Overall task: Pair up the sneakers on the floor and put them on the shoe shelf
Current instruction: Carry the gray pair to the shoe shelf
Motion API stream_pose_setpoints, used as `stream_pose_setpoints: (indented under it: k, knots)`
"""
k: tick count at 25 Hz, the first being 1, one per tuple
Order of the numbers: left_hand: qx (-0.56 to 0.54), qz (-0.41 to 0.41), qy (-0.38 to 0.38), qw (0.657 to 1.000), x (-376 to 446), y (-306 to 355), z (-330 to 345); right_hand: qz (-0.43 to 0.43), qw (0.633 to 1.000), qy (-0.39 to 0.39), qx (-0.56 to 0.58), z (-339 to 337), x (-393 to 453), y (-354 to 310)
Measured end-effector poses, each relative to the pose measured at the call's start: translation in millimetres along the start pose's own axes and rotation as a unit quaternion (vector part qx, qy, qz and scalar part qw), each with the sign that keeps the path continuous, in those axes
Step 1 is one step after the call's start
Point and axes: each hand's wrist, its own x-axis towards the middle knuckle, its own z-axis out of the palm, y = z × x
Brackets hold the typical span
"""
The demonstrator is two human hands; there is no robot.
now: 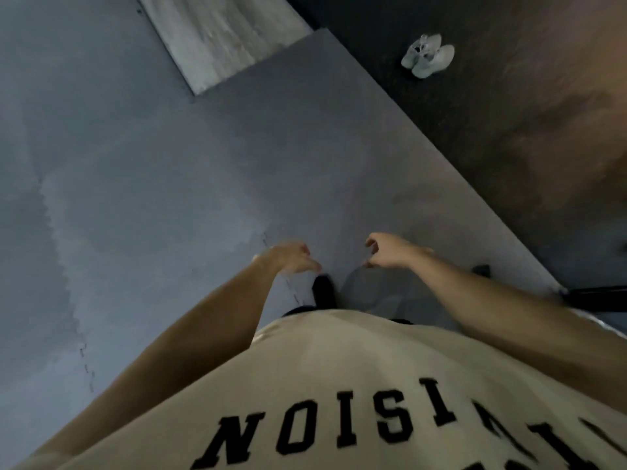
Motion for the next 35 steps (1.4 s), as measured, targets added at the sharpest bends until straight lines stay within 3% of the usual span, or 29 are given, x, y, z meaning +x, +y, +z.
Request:
stream_pose_setpoints:
  k: [9, 23, 35]
  knots:
    - [0.064, 0.043, 0.01, 0.997, 143, 50, -237, 0.026, 0.996, 0.025, 0.084, -176, 157, -62]
    - [0.05, 0.051, 0.033, 0.997, 389, 185, -532, 0.025, 0.997, 0.039, 0.068, -499, 384, -90]
    - [0.128, 0.115, -0.04, 0.984, 603, 313, -779, 0.105, 0.963, 0.098, 0.229, -717, 554, -96]
